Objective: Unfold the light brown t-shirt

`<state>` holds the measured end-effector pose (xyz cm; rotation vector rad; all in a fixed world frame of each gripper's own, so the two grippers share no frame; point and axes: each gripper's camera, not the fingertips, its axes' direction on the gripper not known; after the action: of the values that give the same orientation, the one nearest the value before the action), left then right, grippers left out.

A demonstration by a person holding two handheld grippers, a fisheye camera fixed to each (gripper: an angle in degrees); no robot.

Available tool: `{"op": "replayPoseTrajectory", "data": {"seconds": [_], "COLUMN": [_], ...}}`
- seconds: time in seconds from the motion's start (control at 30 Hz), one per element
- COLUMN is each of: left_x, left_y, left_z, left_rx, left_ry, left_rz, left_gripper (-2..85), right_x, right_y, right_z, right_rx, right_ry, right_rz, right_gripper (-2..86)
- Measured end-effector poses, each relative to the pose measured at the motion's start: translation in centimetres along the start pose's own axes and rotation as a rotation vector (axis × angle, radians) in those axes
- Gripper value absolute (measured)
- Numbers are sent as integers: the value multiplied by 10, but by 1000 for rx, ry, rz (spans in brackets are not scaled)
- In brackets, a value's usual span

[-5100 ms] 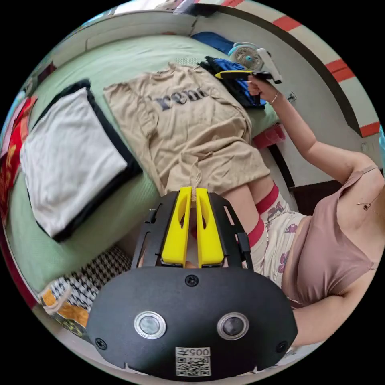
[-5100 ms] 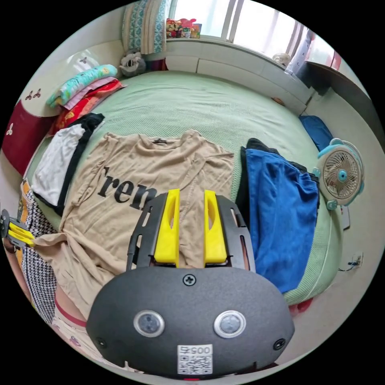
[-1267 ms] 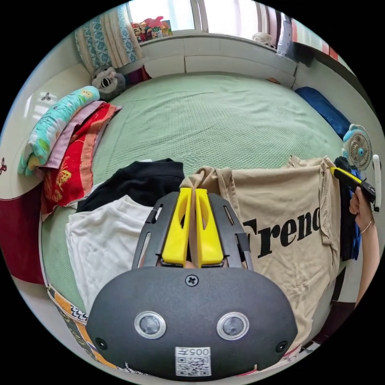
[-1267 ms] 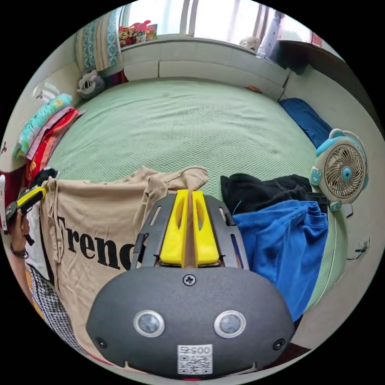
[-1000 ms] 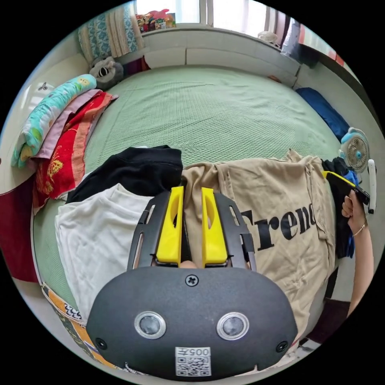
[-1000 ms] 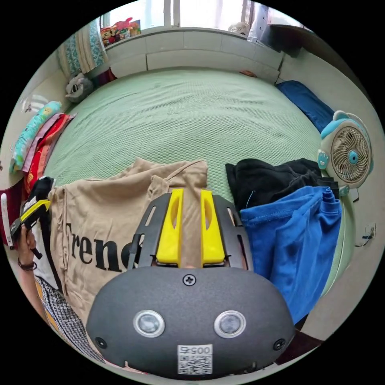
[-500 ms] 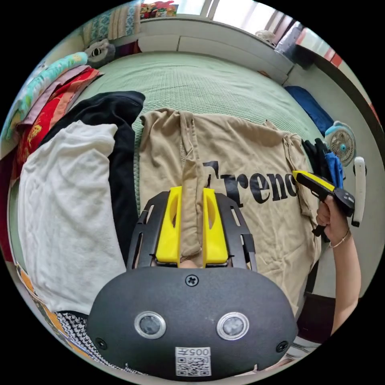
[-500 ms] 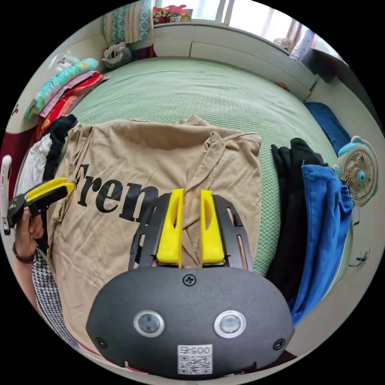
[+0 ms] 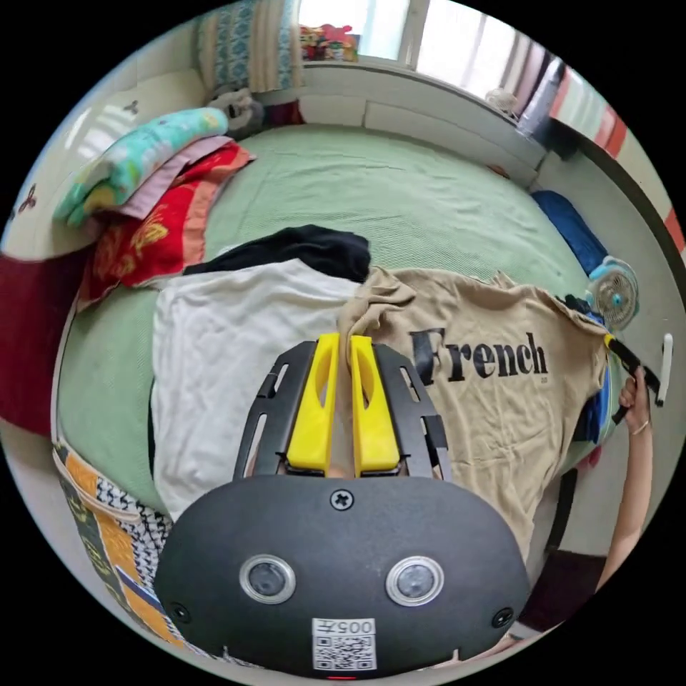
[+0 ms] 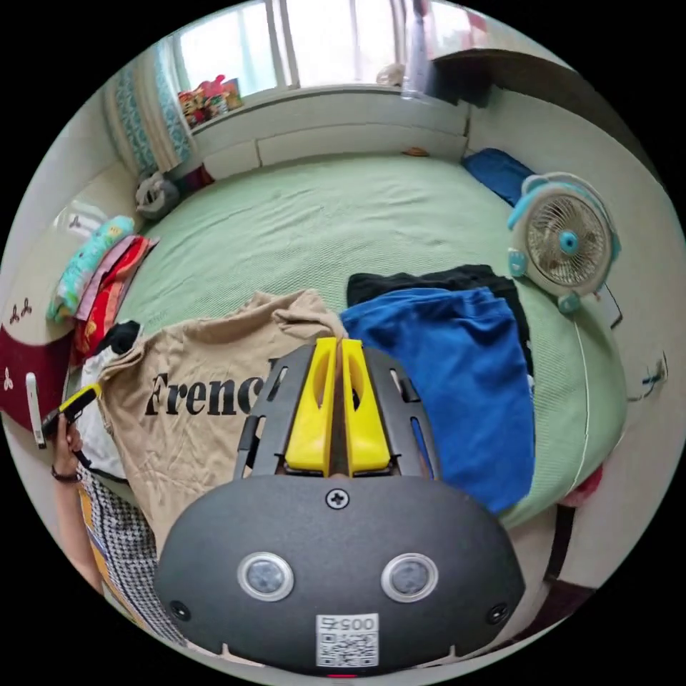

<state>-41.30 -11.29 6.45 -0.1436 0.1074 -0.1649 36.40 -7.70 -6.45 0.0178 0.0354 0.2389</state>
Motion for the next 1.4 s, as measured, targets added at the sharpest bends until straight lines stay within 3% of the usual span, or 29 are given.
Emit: {"op": "replayPoseTrajectory", "data": {"seconds": [0.07,0.23,0.53,0.77,0.97,1.13,1.27,1.4], "left_x": [-33,-40,62,120,150,165,171,160], "left_y": [16,45,69,29,-28,-50,-46,-52], "left_z": [-11,-33,-38,2,56,90,77,41], "left_rx": [26,31,10,-16,-70,-69,-6,86], "left_ry": [-1,19,30,-33,-135,-247,-257,-247], "left_rz": [-119,-119,147,243,277,303,345,297], "left_gripper": [35,44,51,102,120,97,41,16], "right_x": [23,38,-66,-159,-214,-220,-219,-208], "right_y": [9,32,56,41,-15,-37,-41,-68], "right_z": [-2,-19,-46,4,86,152,146,105], "right_rx": [-19,8,37,21,-104,-259,-158,-22], "right_ry": [-37,-95,-21,63,221,439,422,317], "right_rz": [67,137,-192,-395,-459,-473,-472,-385], "right_gripper": [-13,16,57,92,112,83,4,-9]}}
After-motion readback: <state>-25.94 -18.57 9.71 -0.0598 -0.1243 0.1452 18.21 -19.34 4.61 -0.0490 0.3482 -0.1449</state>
